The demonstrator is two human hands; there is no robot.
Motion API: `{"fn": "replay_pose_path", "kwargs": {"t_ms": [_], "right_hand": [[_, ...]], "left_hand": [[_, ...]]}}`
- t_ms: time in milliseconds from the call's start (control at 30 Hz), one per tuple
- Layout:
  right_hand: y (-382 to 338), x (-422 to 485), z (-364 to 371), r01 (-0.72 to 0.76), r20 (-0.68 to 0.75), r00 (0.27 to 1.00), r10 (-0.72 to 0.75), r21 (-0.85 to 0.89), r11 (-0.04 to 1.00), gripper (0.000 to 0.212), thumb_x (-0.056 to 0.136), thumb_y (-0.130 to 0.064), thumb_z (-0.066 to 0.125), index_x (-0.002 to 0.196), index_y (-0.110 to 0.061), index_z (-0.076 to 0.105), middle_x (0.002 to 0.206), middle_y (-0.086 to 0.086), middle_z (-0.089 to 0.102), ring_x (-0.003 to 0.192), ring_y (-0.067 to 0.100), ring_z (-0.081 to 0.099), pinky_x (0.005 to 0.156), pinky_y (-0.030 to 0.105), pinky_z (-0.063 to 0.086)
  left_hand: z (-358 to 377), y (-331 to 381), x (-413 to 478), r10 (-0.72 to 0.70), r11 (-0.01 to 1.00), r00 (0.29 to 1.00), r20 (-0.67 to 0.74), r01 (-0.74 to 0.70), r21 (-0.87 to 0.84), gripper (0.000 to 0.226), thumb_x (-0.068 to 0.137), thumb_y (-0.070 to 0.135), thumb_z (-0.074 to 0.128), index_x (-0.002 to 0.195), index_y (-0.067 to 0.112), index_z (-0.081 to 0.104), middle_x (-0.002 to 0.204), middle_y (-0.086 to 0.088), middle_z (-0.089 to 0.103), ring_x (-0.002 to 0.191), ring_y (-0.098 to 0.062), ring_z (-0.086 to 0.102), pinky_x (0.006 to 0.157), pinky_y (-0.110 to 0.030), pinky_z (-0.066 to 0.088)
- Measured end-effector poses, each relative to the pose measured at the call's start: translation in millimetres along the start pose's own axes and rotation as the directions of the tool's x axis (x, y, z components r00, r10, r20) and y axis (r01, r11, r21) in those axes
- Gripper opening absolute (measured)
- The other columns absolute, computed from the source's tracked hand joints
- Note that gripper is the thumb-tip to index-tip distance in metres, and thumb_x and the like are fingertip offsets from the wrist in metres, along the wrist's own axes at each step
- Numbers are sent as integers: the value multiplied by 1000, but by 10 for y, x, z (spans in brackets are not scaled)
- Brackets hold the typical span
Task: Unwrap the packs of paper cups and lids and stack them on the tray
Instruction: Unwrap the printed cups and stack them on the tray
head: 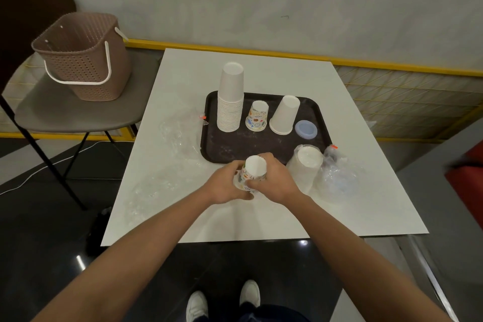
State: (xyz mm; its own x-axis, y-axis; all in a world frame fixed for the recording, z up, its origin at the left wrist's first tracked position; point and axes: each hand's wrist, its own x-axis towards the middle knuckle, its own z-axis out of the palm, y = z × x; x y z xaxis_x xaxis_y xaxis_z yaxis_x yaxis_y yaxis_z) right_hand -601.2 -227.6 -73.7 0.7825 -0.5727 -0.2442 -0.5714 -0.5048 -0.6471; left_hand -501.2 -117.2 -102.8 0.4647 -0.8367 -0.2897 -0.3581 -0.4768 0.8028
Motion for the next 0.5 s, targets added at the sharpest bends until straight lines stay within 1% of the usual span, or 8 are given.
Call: {"fn": "replay_pose_path", "kwargs": {"t_ms": [100,200,367,500], "right_hand": [[24,0,10,10,-7,1000,-10,28,1000,67,74,-24,79,129,-18,42,127,0,52,116,16,51,93,26,43],[28,8,27,14,0,1000,-14,35,999,67,74,-25,79,129,-18,42,127,0,53,116,17,51,94,27,43],[39,16,30,27,4,1000,-27,30,999,68,74,-25,79,130,-18,42,128,0,52,117,17,51,95,27,43],[49,10,46,47,-19,999,-46,47,998,66,74,-25,79,129,-18,44,127,1,53,114,15,51,90,22,40]], "left_hand": [[78,30,43,-3,1000,995,-100,5,23,77,66,26,85,132,20,45,130,2,56,113,-15,54,88,-24,43],[105,44,67,8,999,985,-171,-2,32,73,66,28,85,129,20,49,126,2,60,108,-16,57,87,-23,43],[114,39,68,42,998,979,-200,-33,48,73,65,27,85,128,18,50,124,0,61,108,-16,57,86,-22,44],[123,56,51,74,997,967,-242,-65,43,72,65,25,86,127,18,51,123,1,61,105,-11,55,85,-21,41]]}}
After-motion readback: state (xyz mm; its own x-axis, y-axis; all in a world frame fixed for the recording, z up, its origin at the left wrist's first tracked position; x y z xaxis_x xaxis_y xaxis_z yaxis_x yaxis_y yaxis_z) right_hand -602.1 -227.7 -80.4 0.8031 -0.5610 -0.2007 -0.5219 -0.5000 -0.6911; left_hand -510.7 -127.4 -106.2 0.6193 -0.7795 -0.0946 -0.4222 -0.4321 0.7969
